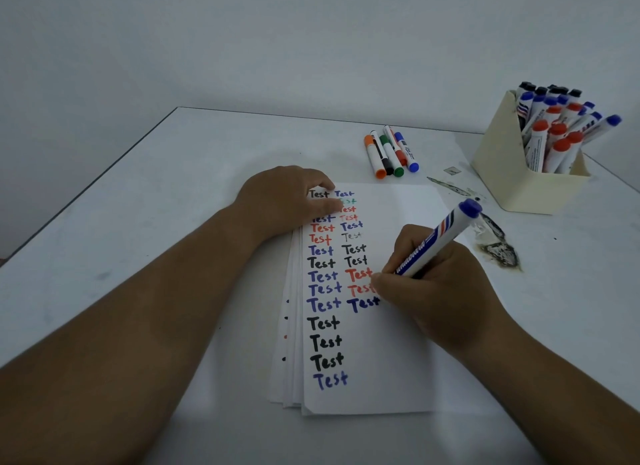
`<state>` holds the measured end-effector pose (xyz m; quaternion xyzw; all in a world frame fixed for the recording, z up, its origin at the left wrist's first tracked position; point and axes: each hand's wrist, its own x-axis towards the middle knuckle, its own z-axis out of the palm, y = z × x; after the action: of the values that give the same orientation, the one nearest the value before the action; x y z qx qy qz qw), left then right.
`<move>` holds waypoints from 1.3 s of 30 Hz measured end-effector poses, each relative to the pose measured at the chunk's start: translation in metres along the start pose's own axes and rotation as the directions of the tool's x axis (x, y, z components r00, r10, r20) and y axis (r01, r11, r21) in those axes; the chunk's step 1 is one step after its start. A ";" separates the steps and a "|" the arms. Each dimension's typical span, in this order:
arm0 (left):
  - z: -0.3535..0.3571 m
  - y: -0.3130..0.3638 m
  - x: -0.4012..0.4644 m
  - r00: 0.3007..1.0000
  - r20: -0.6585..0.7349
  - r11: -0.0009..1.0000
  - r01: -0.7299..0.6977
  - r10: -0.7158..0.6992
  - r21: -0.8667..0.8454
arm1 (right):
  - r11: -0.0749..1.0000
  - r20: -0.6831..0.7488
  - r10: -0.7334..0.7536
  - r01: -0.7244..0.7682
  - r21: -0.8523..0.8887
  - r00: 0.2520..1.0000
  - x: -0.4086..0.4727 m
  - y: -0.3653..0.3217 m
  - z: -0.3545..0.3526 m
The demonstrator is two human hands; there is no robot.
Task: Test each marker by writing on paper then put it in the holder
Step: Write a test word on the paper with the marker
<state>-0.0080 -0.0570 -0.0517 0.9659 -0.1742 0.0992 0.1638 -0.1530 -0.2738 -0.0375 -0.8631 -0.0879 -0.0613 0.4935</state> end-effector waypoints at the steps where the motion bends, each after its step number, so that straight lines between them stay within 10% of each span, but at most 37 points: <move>1: 0.000 0.001 -0.001 1.000 -0.001 1.000 0.000 0.000 0.000 | 1.000 -0.011 0.012 -0.011 0.013 1.000 0.000 -0.001 -0.001; 13: 0.002 0.016 -0.005 0.997 -0.067 0.954 -0.051 0.032 -0.296 | 0.645 0.193 0.433 -0.452 0.616 0.880 0.038 -0.010 -0.016; 21: -0.005 0.026 -0.010 0.999 -0.030 0.920 -0.034 0.024 -0.390 | 0.490 -0.025 0.387 -0.182 0.853 0.922 0.085 -0.006 -0.018; 39: -0.013 0.063 -0.012 0.995 0.062 0.955 -0.056 0.078 -0.292 | 0.802 -0.017 0.162 -0.122 0.585 0.987 0.089 0.017 -0.010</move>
<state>-0.0438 -0.1051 -0.0246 0.9280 -0.2254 0.0429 0.2934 -0.0630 -0.2825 -0.0295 -0.6726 -0.0210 -0.0229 0.7393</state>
